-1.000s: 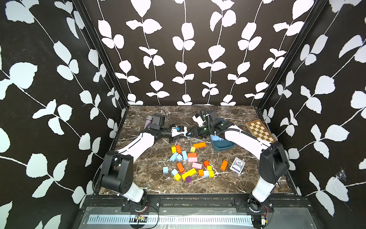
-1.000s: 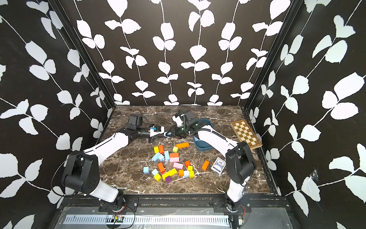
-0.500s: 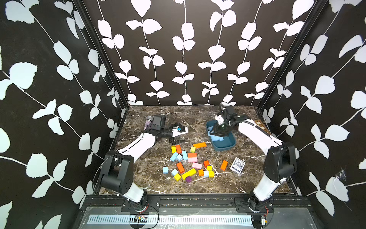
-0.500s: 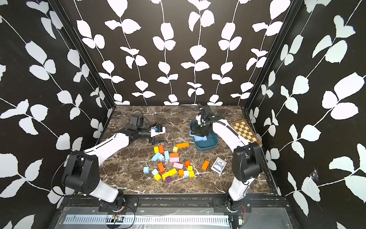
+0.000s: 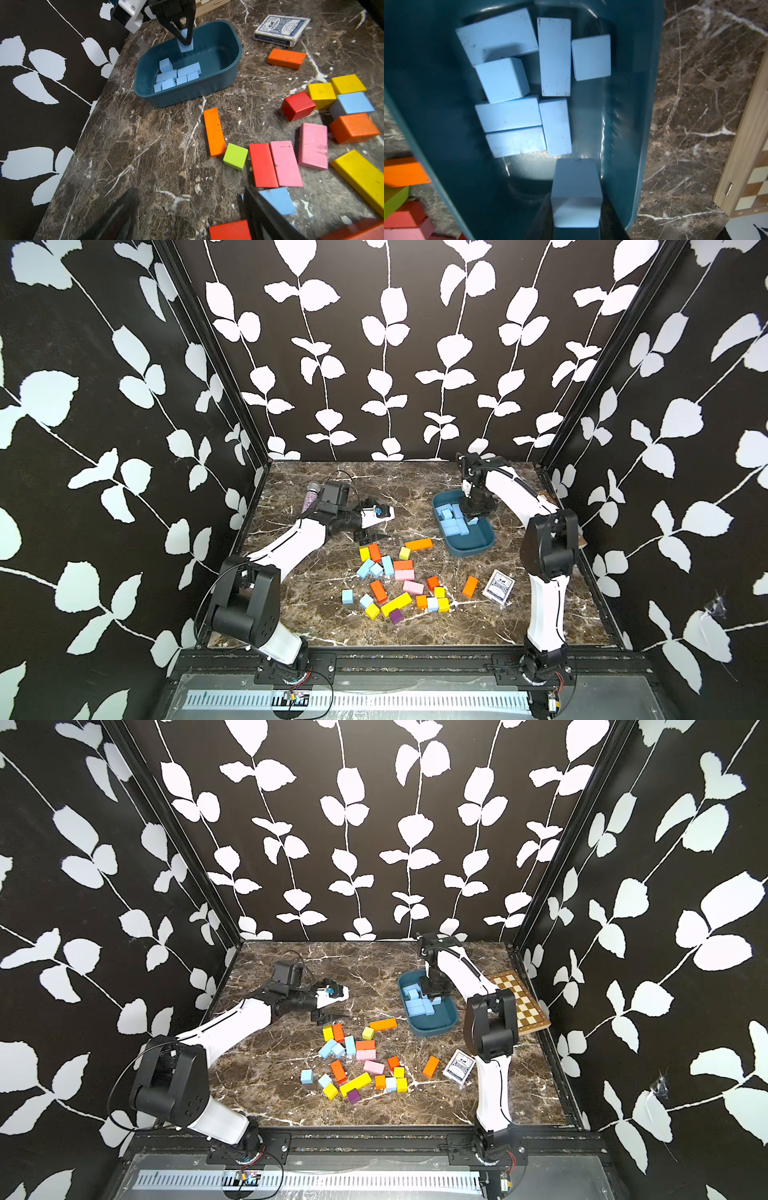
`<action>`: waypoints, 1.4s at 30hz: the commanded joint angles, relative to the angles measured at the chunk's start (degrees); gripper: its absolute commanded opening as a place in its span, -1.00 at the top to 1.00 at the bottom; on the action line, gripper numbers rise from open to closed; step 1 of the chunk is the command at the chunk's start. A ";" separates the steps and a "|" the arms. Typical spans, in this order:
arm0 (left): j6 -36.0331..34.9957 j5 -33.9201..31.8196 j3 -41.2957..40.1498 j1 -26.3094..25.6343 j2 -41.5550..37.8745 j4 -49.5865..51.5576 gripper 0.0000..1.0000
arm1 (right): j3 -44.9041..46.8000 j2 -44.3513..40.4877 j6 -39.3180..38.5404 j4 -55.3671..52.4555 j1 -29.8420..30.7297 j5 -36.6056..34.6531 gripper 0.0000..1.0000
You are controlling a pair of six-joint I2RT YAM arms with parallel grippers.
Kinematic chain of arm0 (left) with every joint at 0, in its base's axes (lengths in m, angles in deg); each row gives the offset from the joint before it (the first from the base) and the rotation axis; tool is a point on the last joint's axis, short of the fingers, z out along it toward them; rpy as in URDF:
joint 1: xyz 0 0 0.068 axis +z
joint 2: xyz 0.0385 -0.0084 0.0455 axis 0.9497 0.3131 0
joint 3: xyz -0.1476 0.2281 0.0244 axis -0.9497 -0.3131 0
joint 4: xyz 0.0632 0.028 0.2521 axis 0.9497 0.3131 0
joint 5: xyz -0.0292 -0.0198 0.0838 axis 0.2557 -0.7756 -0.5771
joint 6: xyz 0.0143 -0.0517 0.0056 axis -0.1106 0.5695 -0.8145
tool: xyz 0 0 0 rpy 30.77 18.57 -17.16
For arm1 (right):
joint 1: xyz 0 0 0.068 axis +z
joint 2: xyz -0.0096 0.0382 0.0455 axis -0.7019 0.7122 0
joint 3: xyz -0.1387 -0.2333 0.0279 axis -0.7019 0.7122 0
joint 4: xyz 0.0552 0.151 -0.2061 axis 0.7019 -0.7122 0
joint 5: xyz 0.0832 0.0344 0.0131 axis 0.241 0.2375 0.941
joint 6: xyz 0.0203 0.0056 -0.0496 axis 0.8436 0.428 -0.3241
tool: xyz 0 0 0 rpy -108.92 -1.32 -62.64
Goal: Pick out the blue building blocks
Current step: Place the building block in the storage box.
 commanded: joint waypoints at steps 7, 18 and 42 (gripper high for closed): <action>-1.01 -0.54 -0.84 -0.33 0.17 3.39 -0.62 | -5.66 5.38 -2.54 -2.62 -0.62 -1.79 0.54; -1.18 -0.65 0.04 -0.31 1.25 3.83 -0.61 | -8.66 8.94 -2.37 -2.18 -1.63 -1.72 0.43; -27.74 -4.15 7.22 3.62 1.70 34.01 -0.56 | 14.97 -15.82 10.62 21.46 1.70 11.33 0.14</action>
